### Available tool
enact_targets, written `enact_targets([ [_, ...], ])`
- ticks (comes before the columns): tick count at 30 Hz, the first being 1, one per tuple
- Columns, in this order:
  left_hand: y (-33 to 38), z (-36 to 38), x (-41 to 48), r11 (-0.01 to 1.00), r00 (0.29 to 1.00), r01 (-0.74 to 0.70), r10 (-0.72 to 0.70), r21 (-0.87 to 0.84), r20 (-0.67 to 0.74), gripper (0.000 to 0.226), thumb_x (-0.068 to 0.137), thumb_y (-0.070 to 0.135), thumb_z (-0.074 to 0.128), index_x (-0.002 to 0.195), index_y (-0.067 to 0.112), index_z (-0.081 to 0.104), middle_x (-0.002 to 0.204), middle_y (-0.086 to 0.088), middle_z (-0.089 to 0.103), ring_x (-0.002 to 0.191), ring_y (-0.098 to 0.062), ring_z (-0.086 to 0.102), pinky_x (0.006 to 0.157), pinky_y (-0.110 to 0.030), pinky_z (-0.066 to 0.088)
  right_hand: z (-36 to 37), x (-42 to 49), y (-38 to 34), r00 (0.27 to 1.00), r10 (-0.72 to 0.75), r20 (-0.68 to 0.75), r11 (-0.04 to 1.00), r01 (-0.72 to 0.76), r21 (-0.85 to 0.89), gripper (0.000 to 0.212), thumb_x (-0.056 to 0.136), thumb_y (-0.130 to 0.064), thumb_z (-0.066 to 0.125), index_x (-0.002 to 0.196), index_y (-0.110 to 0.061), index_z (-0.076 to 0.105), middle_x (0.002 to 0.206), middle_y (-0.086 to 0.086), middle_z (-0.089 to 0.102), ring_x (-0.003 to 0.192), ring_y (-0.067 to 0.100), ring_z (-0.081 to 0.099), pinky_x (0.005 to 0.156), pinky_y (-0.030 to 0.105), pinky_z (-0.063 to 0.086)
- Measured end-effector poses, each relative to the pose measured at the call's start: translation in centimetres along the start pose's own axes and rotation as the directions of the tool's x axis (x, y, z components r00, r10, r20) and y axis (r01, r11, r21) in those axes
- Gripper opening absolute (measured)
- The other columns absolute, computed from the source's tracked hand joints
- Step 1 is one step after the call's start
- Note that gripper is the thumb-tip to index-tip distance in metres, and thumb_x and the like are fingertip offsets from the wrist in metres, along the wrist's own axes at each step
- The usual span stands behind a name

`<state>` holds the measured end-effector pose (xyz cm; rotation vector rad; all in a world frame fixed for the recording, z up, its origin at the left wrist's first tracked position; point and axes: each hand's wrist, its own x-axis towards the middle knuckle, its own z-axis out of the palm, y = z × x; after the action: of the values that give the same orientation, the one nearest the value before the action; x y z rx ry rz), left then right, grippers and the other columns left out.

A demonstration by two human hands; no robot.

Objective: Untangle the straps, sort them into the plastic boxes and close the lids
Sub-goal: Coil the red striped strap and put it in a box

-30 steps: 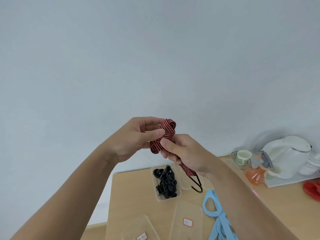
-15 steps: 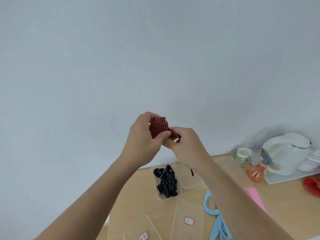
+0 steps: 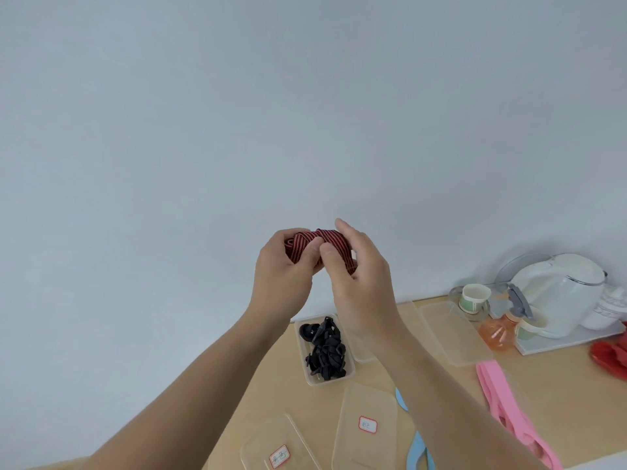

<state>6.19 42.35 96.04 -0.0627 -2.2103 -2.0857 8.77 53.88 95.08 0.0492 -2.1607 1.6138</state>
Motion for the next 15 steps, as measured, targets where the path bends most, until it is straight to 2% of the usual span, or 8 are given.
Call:
enact_targets([
  [3,-0.1,0.5,-0.3,0.986,0.997,0.077,-0.074,-0.147,0.024,0.019,0.102,0.017,0.060,0.112,0.002,0.064,0.107,-0.021,0.073,0.098,-0.027,0.076,0.094,-0.040,0.060,0.6,-0.2,0.1,0.995,0.029,-0.093,0.997,-0.021,0.081,0.029,0.097,-0.035,0.055,0.122,-0.022,0.064,0.107,-0.015,0.068,0.099,0.005,0.065,0.091,0.032,0.053],
  [5,-0.1,0.9,-0.5,0.973,0.995,0.097,-0.096,-0.209,0.014,0.018,0.103,0.015,0.058,0.111,0.000,0.065,0.106,-0.024,0.073,0.097,-0.030,0.076,0.092,-0.039,0.060,1.0,-0.5,0.1,0.988,0.050,-0.146,0.992,-0.032,0.119,0.016,0.099,-0.026,0.059,0.114,-0.022,0.065,0.101,-0.014,0.070,0.098,0.007,0.066,0.086,0.028,0.053],
  [7,-0.1,1.3,-0.6,0.957,0.992,0.118,-0.126,-0.264,-0.012,0.019,0.103,0.014,0.057,0.112,-0.001,0.066,0.106,-0.023,0.074,0.097,-0.031,0.075,0.090,-0.039,0.061,1.2,-1.0,0.1,0.983,0.056,-0.175,0.990,-0.031,0.141,0.018,0.099,-0.020,0.061,0.117,-0.021,0.065,0.102,-0.016,0.069,0.099,0.004,0.065,0.082,0.019,0.050],
  [9,-0.3,1.5,-0.3,0.954,0.989,0.128,-0.141,-0.270,-0.031,0.023,0.104,0.018,0.056,0.113,0.001,0.068,0.105,-0.022,0.075,0.097,-0.033,0.075,0.088,-0.044,0.062,1.7,-1.7,0.3,0.982,0.048,-0.181,0.989,-0.021,0.145,0.024,0.099,-0.020,0.061,0.123,-0.025,0.061,0.102,-0.018,0.067,0.092,0.006,0.065,0.078,0.022,0.052],
  [11,-0.4,1.5,0.0,0.937,0.984,0.159,-0.177,-0.312,-0.029,0.026,0.103,0.023,0.057,0.110,0.002,0.071,0.104,-0.021,0.075,0.092,-0.034,0.074,0.079,-0.046,0.061,2.4,-2.9,0.5,0.986,0.055,-0.156,0.989,-0.033,0.142,0.029,0.100,-0.024,0.060,0.126,-0.036,0.055,0.098,-0.014,0.066,0.076,0.012,0.063,0.069,0.027,0.052],
  [13,-0.2,1.6,0.0,0.896,0.969,0.226,-0.246,-0.382,-0.004,0.027,0.103,0.022,0.057,0.109,0.000,0.072,0.102,-0.023,0.072,0.083,-0.030,0.067,0.075,-0.043,0.056,2.8,-3.7,0.6,0.984,0.136,-0.117,0.963,-0.104,0.247,0.029,0.101,-0.024,0.059,0.123,-0.041,0.051,0.094,-0.004,0.070,0.066,0.015,0.062,0.061,0.025,0.049],
  [15,-0.3,1.6,-0.4,0.866,0.955,0.282,-0.295,-0.413,0.035,0.027,0.104,0.018,0.056,0.111,-0.003,0.072,0.099,-0.021,0.071,0.083,-0.030,0.066,0.080,-0.046,0.055,2.5,-3.5,0.8,0.958,0.274,-0.085,0.890,-0.219,0.400,0.033,0.101,-0.021,0.059,0.126,-0.039,0.047,0.095,-0.003,0.074,0.076,0.008,0.069,0.067,0.016,0.049],
])
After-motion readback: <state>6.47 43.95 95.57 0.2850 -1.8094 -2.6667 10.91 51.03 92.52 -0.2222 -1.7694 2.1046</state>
